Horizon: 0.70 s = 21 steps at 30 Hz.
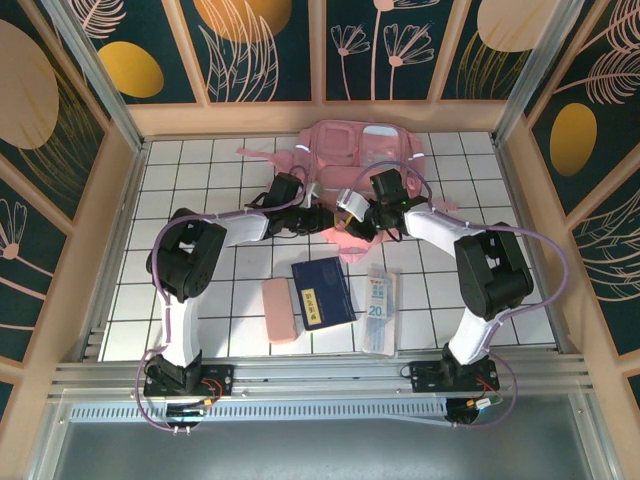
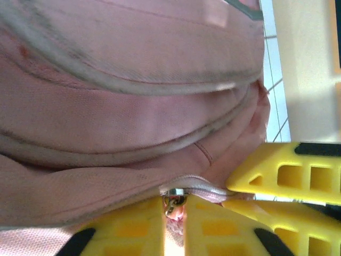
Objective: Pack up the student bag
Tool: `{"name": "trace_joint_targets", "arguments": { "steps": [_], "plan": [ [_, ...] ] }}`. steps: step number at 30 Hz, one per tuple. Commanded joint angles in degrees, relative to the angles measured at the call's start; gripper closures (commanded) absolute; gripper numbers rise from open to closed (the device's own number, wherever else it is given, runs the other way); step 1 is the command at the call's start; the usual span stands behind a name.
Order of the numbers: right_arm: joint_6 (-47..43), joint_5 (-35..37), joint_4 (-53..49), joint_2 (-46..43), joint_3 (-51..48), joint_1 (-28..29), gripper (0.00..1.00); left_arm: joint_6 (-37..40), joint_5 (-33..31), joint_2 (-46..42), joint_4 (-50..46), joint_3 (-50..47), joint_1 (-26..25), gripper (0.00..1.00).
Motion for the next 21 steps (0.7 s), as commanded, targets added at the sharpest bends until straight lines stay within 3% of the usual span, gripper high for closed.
{"name": "trace_joint_targets", "arguments": {
  "steps": [1,5,9,14,21],
  "plan": [
    [-0.93,0.25,2.29,-0.09,0.16,-0.37,0.83,0.60,-1.06,0.31,0.38,1.15,-0.17,1.00],
    [-2.19,4.09,3.43,-1.32,-1.24,-0.46,0.75,1.97,-4.20,-3.13,-0.62,-0.42,-0.02,1.00],
    [-3.01,5.32,3.84,-1.89,-1.48,-0.42,0.75,2.04,-5.40,-6.75,-1.36,-1.72,0.33,1.00],
    [-2.38,2.04,3.33,-1.58,-0.49,0.52,0.59,-0.04,0.18,-8.17,-0.25,-1.56,0.45,1.00],
    [-4.74,2.21,2.89,-0.64,0.40,1.30,0.60,-5.93,6.14,-9.53,6.18,-3.90,0.53,1.00]
  ]
}}
